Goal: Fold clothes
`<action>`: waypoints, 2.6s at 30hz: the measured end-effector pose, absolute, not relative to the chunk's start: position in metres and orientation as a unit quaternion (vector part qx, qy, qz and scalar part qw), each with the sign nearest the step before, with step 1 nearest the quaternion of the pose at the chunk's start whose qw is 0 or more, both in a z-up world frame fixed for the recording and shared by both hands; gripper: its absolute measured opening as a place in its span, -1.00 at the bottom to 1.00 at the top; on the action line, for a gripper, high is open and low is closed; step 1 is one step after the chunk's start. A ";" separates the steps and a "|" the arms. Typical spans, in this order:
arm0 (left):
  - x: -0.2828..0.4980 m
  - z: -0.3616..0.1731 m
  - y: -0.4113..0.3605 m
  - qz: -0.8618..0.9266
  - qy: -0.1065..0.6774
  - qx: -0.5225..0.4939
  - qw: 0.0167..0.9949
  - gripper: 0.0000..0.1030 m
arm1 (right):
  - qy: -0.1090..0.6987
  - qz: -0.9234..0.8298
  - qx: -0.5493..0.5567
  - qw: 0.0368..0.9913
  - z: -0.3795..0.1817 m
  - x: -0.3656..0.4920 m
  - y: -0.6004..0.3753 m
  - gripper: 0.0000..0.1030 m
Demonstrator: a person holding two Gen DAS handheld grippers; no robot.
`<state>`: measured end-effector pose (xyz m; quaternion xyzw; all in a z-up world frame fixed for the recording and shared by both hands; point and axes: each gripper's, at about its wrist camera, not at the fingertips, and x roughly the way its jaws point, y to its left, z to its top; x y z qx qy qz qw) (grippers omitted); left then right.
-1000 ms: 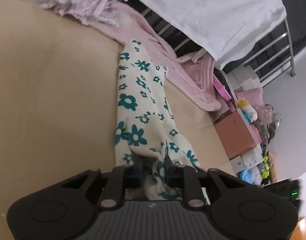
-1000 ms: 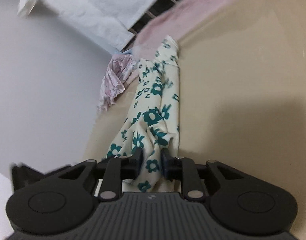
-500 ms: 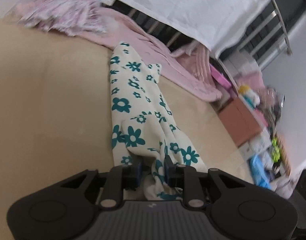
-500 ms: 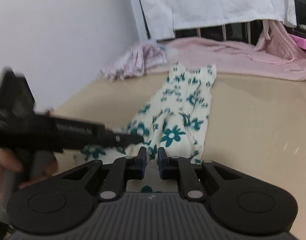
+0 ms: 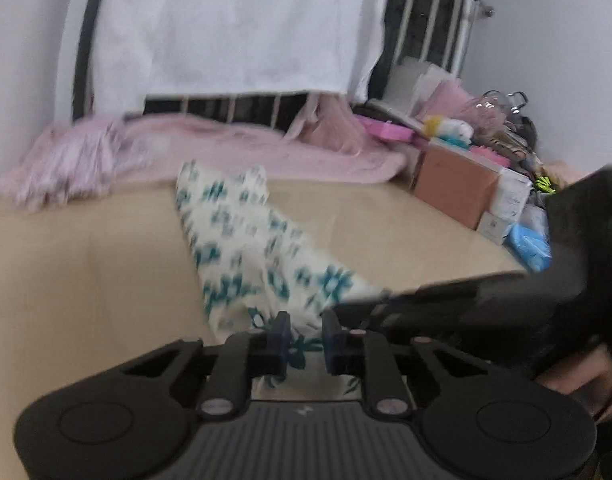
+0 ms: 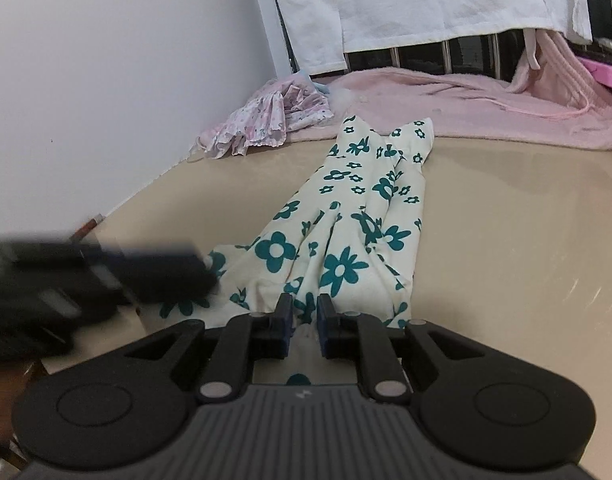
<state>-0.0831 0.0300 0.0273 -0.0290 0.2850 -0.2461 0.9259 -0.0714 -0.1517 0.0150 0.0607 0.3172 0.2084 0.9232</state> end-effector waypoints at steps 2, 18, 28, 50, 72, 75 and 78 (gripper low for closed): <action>-0.078 0.014 0.034 -0.244 0.295 -0.038 0.923 -0.67 | 0.318 0.211 0.067 0.922 0.015 -0.071 -0.154 -0.74; -0.078 0.018 0.040 -0.234 0.306 -0.065 0.920 -0.66 | 0.322 0.156 0.085 0.930 0.006 -0.065 -0.165 -0.77; -0.040 0.017 0.023 -0.200 0.316 -0.035 0.927 -0.51 | 0.293 0.174 0.049 0.939 0.028 -0.078 -0.157 -0.75; -0.149 0.057 0.066 -0.301 0.202 0.072 0.929 0.27 | 0.280 0.237 0.016 0.930 0.054 -0.139 -0.167 -0.27; -0.239 -0.050 0.000 -0.361 0.039 0.420 0.832 0.57 | 0.343 0.277 -0.072 0.895 0.019 -0.138 -0.136 -0.42; -0.244 -0.062 -0.002 -0.369 0.012 0.437 0.820 0.57 | 0.352 0.285 -0.066 0.889 0.022 -0.148 -0.142 -0.42; -0.244 -0.068 -0.005 -0.379 -0.006 0.461 0.802 0.57 | 0.358 0.294 -0.064 0.884 0.023 -0.151 -0.147 -0.42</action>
